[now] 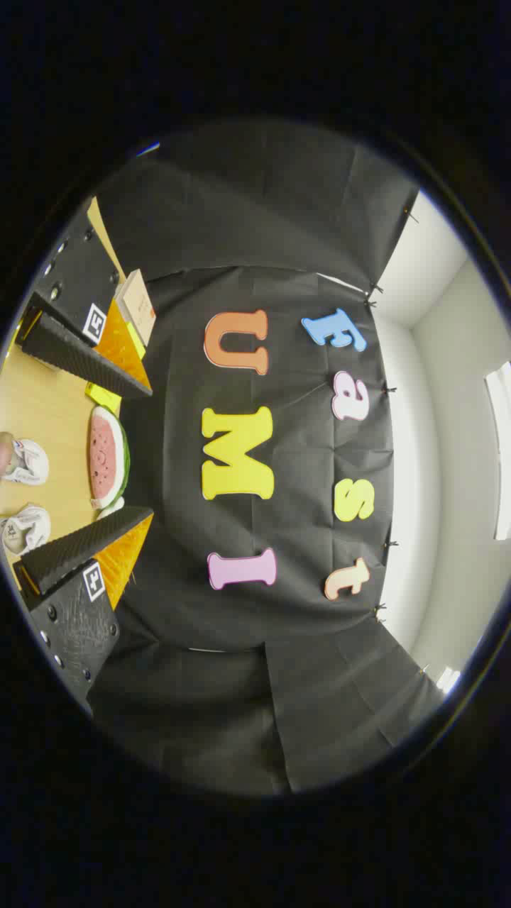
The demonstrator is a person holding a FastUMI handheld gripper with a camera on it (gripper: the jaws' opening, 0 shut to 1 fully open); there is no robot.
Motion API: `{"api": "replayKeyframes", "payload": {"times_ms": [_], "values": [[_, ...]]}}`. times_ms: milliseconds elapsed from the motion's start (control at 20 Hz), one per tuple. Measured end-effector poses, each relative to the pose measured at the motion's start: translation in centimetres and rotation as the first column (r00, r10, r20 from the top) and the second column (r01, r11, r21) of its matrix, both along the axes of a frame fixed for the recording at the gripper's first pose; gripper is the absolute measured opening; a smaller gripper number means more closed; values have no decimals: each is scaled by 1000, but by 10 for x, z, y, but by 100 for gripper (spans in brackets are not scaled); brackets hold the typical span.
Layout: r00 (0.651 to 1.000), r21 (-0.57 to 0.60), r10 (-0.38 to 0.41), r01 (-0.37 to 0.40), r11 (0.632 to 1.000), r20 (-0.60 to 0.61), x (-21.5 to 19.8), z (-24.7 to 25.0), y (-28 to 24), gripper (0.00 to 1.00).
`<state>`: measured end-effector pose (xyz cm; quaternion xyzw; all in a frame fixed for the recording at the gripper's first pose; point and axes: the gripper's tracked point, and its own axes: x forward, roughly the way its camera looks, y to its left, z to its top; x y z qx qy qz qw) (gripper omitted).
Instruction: Open the storage box then place both shoes into the box .Put the left shoe in first, then the right shoe, with the right side of both shoes facing outward in a uniform manner.
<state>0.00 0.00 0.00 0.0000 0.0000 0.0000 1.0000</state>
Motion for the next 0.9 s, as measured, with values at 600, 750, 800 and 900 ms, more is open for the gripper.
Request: {"api": "replayKeyframes", "payload": {"times_ms": [600, 750, 800, 900], "values": [[998, 9, 52, -52, 999, -21, -3, 0, 17, 95], [998, 23, 64, -64, 998, -19, -3, 1, 23, 95], [997, 24, 69, -68, 997, -25, -2, -1, 26, 95], [996, 28, 76, -74, 997, -40, 0, -6, 31, 95]]}}
